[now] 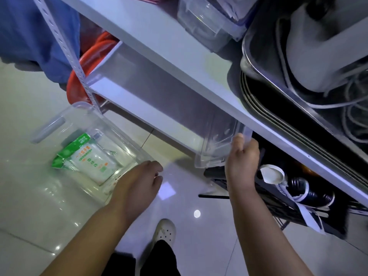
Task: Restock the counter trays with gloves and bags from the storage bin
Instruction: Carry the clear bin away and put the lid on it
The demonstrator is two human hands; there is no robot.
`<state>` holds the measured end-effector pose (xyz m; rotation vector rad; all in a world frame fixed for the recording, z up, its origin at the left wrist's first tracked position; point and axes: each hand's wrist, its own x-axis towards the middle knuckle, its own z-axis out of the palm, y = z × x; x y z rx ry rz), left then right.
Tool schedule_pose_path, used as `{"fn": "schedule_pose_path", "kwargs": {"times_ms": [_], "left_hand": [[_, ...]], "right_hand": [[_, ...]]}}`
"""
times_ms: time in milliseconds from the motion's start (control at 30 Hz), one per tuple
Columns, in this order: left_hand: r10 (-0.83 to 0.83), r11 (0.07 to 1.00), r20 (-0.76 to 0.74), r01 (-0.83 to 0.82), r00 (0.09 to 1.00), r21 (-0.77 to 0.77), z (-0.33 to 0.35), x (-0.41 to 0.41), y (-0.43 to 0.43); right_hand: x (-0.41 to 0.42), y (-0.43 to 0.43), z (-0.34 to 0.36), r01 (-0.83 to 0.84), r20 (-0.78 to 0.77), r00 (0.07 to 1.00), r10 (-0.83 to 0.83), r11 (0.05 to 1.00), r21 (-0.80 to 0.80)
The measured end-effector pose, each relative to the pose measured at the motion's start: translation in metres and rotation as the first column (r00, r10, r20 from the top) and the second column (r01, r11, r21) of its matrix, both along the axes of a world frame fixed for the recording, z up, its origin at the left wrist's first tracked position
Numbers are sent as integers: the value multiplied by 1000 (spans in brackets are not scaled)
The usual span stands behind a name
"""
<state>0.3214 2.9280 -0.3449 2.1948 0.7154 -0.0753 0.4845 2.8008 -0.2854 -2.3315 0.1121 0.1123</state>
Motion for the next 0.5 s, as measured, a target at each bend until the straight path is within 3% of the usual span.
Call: {"fn": "schedule_pose_path", "kwargs": {"times_ms": [133, 267, 433, 500], "left_hand": [[39, 999, 16, -39, 999, -6, 4, -2, 4], [131, 991, 74, -128, 989, -40, 12, 5, 12], [219, 965, 126, -196, 968, -171, 19, 16, 31], [293, 931, 122, -254, 948, -263, 17, 12, 42]], "right_hand": [[2, 1, -6, 71, -75, 995, -60, 985, 156], [-9, 4, -1, 50, -132, 991, -13, 957, 284], [-68, 9, -14, -156, -194, 954, 227, 934, 322], [-97, 13, -29, -251, -147, 942, 301, 926, 282]]}}
